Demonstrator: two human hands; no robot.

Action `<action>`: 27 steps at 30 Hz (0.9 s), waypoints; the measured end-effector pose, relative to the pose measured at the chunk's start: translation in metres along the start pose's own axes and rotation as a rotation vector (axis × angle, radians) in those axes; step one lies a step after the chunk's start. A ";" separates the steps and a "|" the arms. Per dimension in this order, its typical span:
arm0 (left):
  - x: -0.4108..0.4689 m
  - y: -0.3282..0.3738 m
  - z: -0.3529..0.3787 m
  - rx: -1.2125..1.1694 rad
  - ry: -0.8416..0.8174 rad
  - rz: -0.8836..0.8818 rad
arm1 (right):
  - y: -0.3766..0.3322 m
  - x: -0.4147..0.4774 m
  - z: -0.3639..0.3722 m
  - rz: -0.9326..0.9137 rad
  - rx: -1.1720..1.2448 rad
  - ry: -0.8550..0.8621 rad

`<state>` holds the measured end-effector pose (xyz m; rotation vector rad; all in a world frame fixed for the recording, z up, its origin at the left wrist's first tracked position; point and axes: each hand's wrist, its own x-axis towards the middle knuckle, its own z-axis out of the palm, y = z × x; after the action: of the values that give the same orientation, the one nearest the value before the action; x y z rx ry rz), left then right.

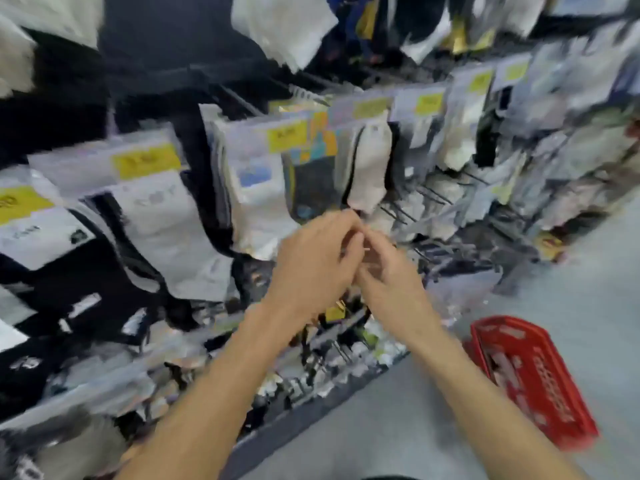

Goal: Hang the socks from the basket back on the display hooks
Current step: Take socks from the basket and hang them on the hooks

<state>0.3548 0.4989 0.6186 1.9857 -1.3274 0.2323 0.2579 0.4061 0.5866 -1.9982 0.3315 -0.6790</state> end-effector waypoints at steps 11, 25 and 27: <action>-0.146 0.051 0.347 0.040 -1.218 -0.234 | 0.271 -0.326 -0.194 1.222 -0.233 -0.167; -0.108 0.119 0.525 0.010 -1.431 -0.252 | 0.377 -0.389 -0.278 1.586 0.020 0.015; -0.085 0.123 0.560 0.013 -1.473 -0.242 | 0.398 -0.373 -0.298 1.636 0.040 0.049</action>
<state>0.0797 0.1707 0.2288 2.2613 -1.7678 -1.6076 -0.2011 0.1781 0.2344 -1.0588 1.6527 0.3339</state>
